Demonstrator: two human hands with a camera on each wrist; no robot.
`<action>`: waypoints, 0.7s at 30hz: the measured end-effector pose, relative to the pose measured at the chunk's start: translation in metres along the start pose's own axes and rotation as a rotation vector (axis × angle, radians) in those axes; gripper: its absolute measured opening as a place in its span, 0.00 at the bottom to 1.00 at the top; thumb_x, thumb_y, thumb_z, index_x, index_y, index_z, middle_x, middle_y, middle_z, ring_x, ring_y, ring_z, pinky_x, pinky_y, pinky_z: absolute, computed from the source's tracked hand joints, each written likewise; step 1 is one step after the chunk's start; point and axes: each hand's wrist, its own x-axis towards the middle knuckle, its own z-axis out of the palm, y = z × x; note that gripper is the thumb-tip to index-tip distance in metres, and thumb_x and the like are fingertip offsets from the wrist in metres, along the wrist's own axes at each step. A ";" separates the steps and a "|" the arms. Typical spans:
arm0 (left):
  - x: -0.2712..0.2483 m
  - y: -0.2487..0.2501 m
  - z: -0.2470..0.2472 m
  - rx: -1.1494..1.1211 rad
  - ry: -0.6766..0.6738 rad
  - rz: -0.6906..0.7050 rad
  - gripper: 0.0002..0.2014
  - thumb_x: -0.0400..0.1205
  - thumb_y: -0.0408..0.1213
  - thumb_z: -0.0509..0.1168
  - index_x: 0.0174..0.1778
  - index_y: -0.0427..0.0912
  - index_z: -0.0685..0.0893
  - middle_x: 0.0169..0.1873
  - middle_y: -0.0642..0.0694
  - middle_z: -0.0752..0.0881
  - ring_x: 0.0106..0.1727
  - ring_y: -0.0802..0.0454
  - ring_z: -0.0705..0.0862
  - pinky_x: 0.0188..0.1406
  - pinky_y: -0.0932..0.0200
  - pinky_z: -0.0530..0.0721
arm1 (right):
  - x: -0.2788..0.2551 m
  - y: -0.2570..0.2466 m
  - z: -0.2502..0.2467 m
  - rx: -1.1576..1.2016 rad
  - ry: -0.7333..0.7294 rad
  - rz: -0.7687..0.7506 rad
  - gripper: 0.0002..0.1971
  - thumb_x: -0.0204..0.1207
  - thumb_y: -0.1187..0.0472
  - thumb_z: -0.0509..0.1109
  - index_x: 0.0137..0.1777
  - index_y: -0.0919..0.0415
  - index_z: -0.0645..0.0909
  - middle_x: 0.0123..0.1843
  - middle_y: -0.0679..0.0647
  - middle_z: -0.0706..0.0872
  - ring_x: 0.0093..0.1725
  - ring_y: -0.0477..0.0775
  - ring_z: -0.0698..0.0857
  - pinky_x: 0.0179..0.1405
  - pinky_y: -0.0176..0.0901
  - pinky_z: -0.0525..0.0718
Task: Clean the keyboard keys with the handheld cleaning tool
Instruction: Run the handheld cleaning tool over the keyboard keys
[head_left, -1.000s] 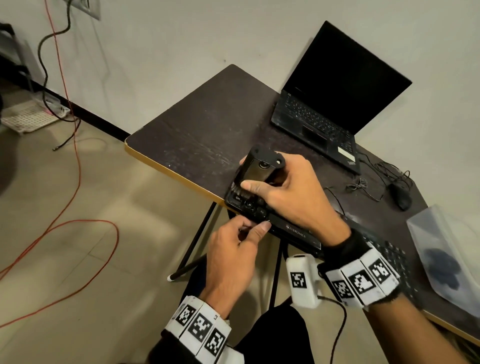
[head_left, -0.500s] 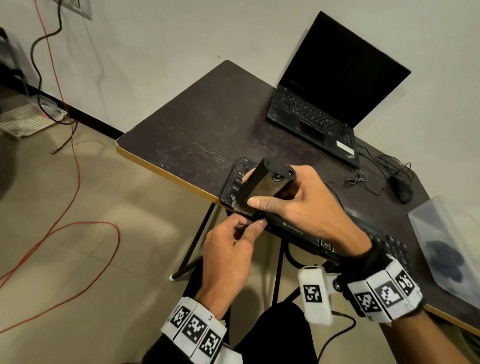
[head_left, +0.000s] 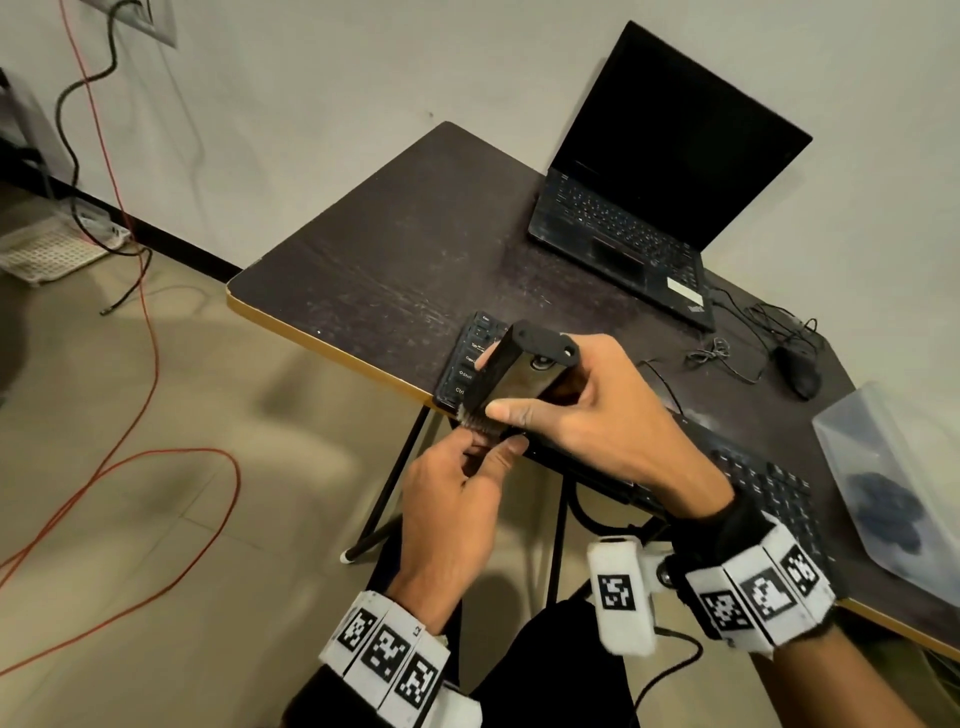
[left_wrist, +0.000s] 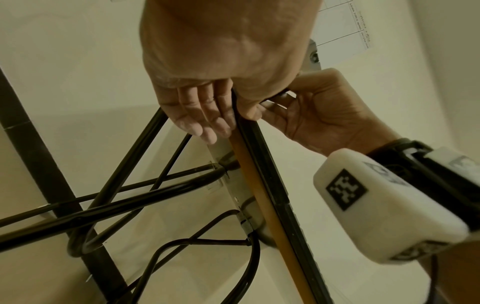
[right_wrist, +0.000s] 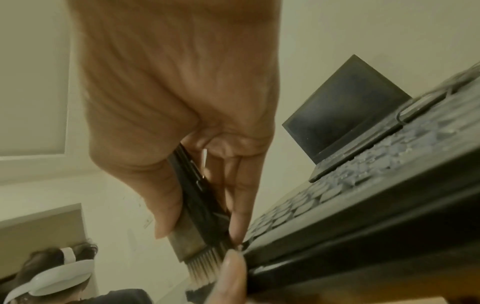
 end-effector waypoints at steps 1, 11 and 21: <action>0.000 0.000 0.000 0.008 -0.002 0.001 0.08 0.85 0.49 0.75 0.41 0.54 0.90 0.36 0.55 0.92 0.40 0.50 0.89 0.47 0.40 0.88 | 0.001 0.002 -0.001 -0.011 0.032 0.000 0.12 0.76 0.60 0.85 0.58 0.55 0.93 0.51 0.49 0.97 0.54 0.51 0.96 0.60 0.63 0.93; 0.001 -0.004 0.000 0.004 -0.009 0.000 0.11 0.84 0.55 0.74 0.41 0.55 0.90 0.36 0.54 0.93 0.40 0.47 0.89 0.49 0.35 0.89 | 0.000 0.010 -0.011 -0.011 0.093 0.032 0.14 0.76 0.57 0.86 0.60 0.54 0.92 0.52 0.49 0.97 0.55 0.51 0.96 0.63 0.65 0.92; 0.002 -0.006 0.001 0.010 -0.009 0.002 0.10 0.84 0.54 0.75 0.39 0.56 0.89 0.35 0.55 0.92 0.40 0.49 0.89 0.50 0.36 0.88 | -0.008 0.015 -0.019 -0.043 0.103 0.060 0.12 0.76 0.57 0.86 0.57 0.54 0.92 0.51 0.48 0.97 0.55 0.51 0.96 0.63 0.64 0.91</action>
